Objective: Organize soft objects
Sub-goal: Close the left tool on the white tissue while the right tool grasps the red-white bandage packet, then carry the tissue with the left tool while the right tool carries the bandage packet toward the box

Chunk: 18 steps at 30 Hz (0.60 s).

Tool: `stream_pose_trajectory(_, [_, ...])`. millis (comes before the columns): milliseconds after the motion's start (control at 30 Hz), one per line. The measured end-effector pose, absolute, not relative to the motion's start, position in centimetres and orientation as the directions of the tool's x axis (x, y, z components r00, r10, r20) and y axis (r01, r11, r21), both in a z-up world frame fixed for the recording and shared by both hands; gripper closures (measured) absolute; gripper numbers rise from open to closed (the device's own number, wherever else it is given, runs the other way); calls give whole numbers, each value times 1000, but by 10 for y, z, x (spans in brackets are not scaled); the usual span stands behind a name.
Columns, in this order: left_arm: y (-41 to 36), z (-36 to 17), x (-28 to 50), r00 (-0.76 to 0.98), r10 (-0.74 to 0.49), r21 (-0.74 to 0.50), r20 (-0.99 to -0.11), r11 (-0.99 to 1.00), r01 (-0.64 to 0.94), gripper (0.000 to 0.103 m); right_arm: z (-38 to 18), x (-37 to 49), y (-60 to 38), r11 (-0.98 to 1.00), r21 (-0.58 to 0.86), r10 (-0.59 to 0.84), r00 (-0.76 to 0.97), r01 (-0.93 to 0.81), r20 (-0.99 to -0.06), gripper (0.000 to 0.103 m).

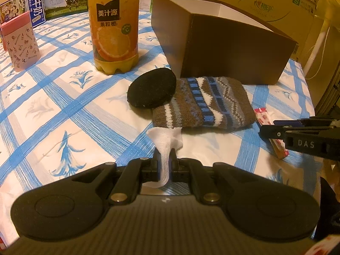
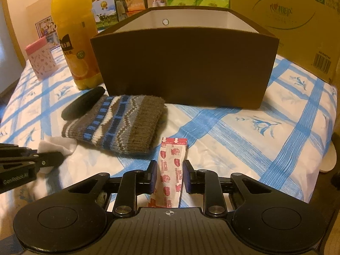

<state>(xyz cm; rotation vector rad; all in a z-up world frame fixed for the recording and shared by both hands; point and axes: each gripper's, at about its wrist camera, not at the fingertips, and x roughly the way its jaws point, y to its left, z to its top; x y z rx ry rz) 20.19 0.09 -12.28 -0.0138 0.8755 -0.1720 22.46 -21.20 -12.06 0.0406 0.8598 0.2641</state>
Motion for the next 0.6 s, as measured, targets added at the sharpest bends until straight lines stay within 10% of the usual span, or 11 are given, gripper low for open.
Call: stream_pose_trajectory(600, [-7,-65,189,714,-188,-92,-675,981,171,98,-51,211,-227,945,219,325,721,-241,-612,78])
